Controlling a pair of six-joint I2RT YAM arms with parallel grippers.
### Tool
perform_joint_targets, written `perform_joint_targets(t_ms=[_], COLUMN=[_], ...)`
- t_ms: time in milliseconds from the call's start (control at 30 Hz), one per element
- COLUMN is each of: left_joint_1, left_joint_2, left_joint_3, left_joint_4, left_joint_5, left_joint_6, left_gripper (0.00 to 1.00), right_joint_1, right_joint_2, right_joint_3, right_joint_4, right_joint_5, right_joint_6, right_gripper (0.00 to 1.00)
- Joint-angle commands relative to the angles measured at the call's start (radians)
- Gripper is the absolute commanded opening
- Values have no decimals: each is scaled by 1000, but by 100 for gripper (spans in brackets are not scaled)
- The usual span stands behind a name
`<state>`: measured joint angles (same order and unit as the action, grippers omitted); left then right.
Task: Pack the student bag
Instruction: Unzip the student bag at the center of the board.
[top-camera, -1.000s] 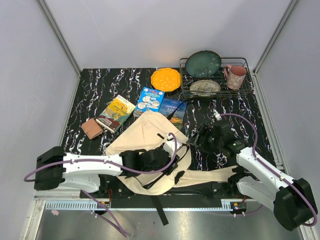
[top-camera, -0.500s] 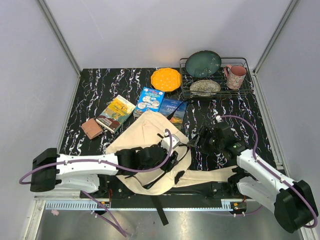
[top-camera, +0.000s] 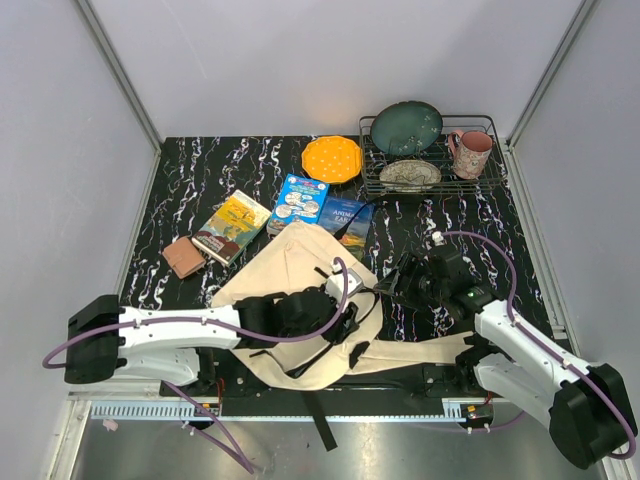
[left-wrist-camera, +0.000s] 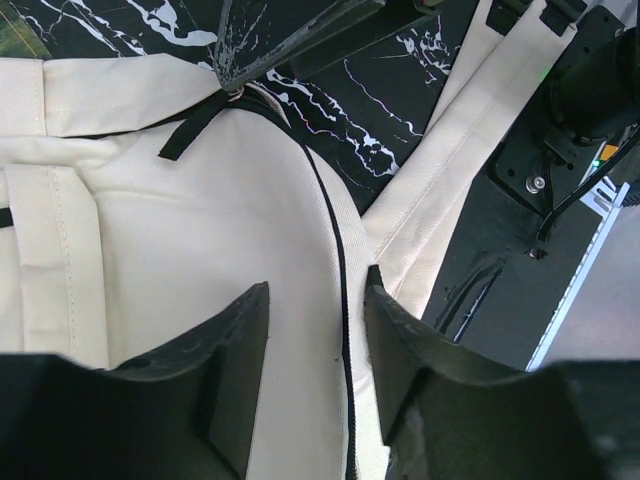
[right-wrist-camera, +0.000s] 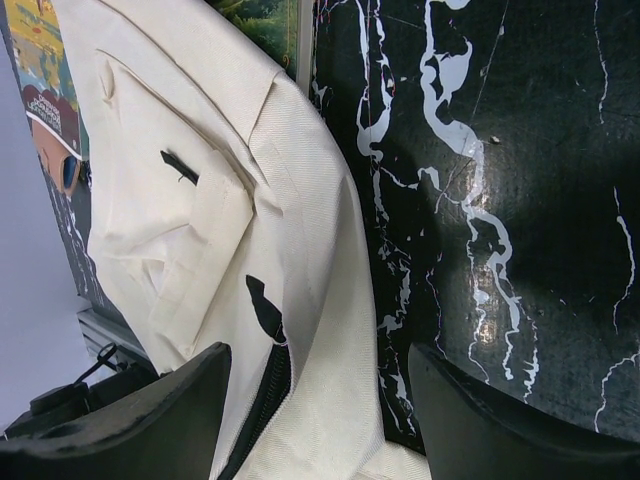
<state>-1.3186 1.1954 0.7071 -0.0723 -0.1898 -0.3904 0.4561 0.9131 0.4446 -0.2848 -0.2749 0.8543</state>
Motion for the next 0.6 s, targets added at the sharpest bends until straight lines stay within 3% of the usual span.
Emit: perform_joint_targets(t_ms=[0,167,333,567], left_joint_1=[10,18,27,55], left_joint_2=[16,44,73,44], left_joint_3=[19,31,51,97], left_joint_4=[55,46,9,-35], left_joint_5=[33,38,12,-16], left_joint_6=[7,5,1,42], left_gripper=[44,31,1,0], right_joint_1=[3,1,3,3], right_joint_2=[-17,-19,-16,-31], right_joint_3=[-1,-1,3,2], right_joint_4=[29,29,29,6], right_joint_5=[-17,-17,-23,-29], right_joint_6=[6,8,6,5], right_gripper=[77,77,76,76])
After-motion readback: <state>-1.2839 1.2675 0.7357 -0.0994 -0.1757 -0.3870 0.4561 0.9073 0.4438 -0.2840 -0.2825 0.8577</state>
